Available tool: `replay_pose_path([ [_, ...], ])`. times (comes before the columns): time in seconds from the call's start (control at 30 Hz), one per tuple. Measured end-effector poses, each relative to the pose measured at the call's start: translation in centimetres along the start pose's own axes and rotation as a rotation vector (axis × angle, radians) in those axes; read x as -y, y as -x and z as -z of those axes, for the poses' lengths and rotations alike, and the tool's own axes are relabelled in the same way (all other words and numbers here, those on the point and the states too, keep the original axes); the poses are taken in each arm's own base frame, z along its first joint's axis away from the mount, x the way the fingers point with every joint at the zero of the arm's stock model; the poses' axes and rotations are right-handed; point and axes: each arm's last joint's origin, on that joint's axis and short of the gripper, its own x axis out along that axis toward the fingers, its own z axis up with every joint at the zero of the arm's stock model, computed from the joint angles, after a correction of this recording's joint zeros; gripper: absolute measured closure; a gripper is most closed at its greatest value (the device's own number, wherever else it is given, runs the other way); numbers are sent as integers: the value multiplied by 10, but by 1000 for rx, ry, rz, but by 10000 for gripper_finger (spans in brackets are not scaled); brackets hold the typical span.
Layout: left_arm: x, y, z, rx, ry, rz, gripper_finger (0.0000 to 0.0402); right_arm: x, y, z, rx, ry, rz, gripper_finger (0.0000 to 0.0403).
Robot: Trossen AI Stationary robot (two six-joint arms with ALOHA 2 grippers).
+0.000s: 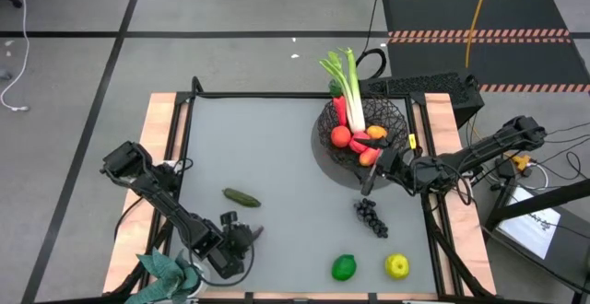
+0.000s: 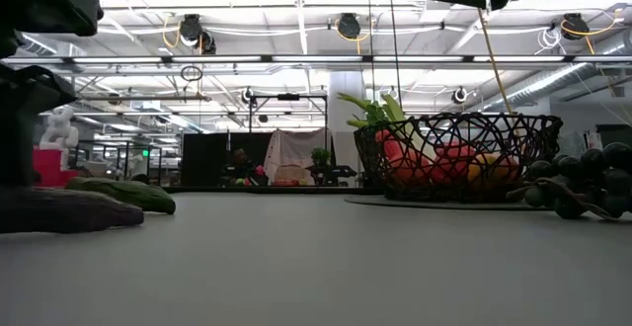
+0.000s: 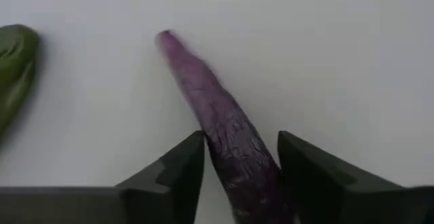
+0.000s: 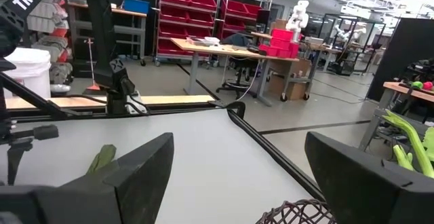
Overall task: Build produce basket
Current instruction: Put the eggplant into the black wire basket
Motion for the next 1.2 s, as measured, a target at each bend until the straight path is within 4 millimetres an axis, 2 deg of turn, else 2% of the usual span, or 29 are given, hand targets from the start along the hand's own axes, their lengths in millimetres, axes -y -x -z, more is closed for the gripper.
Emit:
replay_pose_path([
  [0.33,6,1,-11,51,-190,70,322,0,0,0,0,0,0,78],
  [0.5,13,15,-32,97,-289,94,333,0,0,0,0,0,0,78],
  [0.67,20,38,-59,104,-430,73,335,0,0,0,0,0,-1,78],
  [0.87,21,63,-88,132,-510,34,363,0,0,0,0,-1,-1,78],
  [1.2,4,58,-104,119,-494,-10,398,-2,-2,2,-9,-20,-2,78],
])
